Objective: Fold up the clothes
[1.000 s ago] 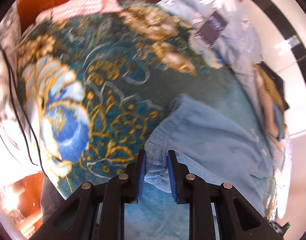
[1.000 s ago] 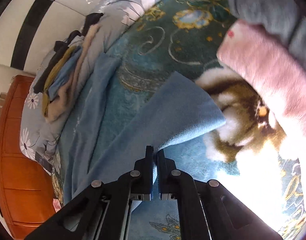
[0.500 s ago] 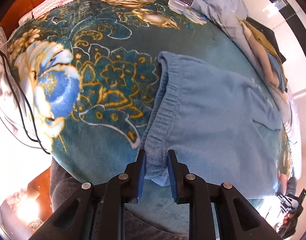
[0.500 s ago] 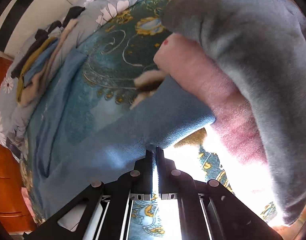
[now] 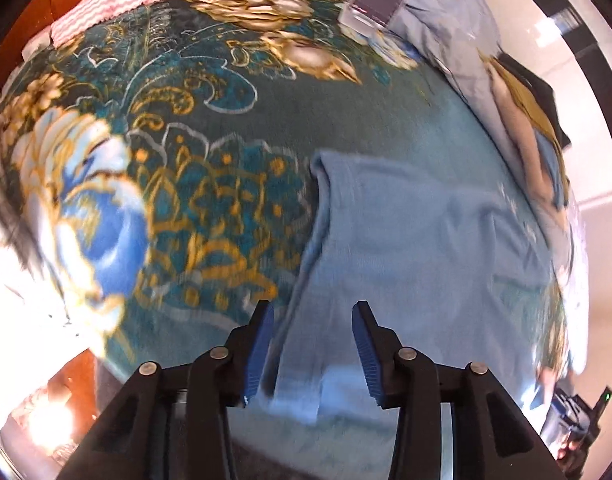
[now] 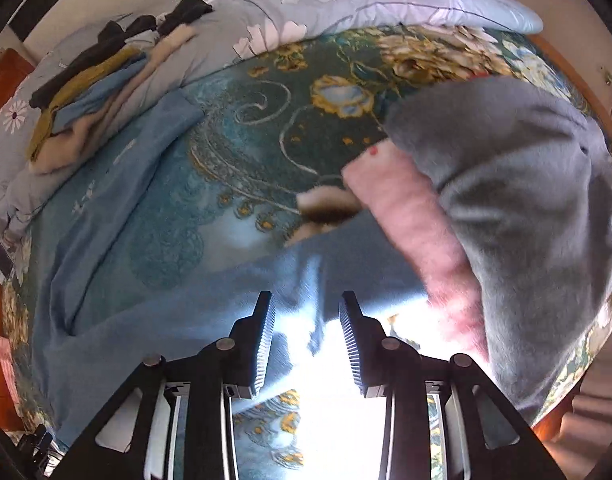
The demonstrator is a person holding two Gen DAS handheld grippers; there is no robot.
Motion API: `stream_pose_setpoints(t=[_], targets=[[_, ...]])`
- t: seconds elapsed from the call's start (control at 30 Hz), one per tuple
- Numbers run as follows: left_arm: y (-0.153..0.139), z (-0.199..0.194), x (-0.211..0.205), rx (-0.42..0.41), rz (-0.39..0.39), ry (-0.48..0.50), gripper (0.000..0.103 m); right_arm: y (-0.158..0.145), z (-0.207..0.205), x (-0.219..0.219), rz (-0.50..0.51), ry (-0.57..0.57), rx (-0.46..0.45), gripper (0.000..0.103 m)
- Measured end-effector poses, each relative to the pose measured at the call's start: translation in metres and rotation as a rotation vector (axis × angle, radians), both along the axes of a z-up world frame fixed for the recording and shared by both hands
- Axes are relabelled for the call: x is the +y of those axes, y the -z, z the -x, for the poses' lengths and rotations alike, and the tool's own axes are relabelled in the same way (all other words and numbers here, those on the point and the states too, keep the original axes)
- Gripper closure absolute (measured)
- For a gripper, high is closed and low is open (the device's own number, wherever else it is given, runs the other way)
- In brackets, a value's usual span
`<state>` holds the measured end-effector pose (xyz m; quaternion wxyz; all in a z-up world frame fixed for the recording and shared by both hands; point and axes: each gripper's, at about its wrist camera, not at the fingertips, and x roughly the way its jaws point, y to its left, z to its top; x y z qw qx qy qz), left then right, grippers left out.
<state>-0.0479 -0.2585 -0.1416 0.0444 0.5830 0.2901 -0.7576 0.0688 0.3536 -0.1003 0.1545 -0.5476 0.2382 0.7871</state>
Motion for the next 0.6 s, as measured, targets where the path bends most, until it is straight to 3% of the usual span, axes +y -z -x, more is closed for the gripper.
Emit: stream_pose_setpoints(t=[0.23,0.33,0.5,0.6], targets=[[0.03,0.06,-0.02,-0.012,-0.147,-0.161,0.057,0.051,0.121,-0.018,0.306,0.032,0.158,0.064],[0.034,0.07,-0.026,-0.005,-0.205,-0.214,0.057,0.08,0.168,-0.008,0.407,0.158,0.186,0.064],[0.043,0.086,-0.027,-0.014,-0.263,-0.217,0.057,0.113,0.208,0.008,0.47,0.342,0.174,0.064],[0.05,0.092,-0.027,-0.017,-0.326,-0.227,0.06,0.12,0.215,0.009,0.535,0.407,0.217,0.064]])
